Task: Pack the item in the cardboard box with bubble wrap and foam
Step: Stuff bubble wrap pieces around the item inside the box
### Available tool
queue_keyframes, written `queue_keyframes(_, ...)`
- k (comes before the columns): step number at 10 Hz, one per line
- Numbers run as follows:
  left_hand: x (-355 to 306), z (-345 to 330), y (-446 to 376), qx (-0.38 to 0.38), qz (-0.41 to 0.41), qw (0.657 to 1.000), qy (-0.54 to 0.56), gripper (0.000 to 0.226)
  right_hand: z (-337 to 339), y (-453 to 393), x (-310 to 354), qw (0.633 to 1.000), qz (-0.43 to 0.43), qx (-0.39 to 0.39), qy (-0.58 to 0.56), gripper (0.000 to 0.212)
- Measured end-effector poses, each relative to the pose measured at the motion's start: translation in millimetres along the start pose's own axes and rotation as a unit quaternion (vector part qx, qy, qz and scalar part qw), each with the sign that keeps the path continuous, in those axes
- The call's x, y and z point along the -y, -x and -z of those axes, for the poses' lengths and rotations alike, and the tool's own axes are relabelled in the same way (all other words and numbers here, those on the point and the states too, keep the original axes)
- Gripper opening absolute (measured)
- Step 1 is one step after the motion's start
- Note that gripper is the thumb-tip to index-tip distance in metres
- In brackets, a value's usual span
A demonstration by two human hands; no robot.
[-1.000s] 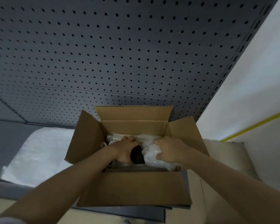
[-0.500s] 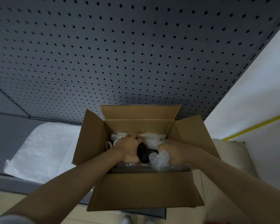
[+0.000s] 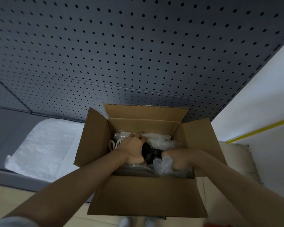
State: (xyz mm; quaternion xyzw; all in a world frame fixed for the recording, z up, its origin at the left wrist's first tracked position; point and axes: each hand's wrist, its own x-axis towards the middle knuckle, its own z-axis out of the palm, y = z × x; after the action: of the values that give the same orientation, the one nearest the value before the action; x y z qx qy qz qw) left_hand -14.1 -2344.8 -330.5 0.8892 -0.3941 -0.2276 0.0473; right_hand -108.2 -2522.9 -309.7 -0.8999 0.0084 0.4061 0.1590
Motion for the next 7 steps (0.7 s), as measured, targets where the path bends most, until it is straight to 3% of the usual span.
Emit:
queue_keyframes(1,-1.1,0.9,0.0,0.002,0.013,1.000,-0.001,0.095,2.3,-2.2,-0.7,0.999,0.010,0.028,-0.030,0.027)
queue_keyframes(3,0.6,1.5,-3.0,0.014,0.003,1.000,-0.007,0.090,-0.4,13.1,3.0,0.992,0.015,-0.127,-0.001,0.036)
queue_keyframes(4,1.2,2.2,-4.1,0.024,-0.002,1.000,-0.009,0.090,-7.9,14.6,0.6,0.965,0.029,-0.232,0.123,0.037)
queue_keyframes(5,1.5,2.0,-4.4,0.027,-0.004,1.000,-0.010,0.091,-9.1,19.4,2.9,0.933,0.007,-0.261,0.249,0.037)
queue_keyframes(6,1.6,0.6,-4.3,0.029,-0.004,1.000,-0.010,0.093,-15.4,10.6,8.6,0.939,-0.033,-0.222,0.260,0.021)
queue_keyframes(7,1.3,-0.2,-3.9,0.027,-0.002,1.000,-0.014,0.094,-13.5,6.1,10.9,0.968,-0.064,-0.176,0.166,0.024)
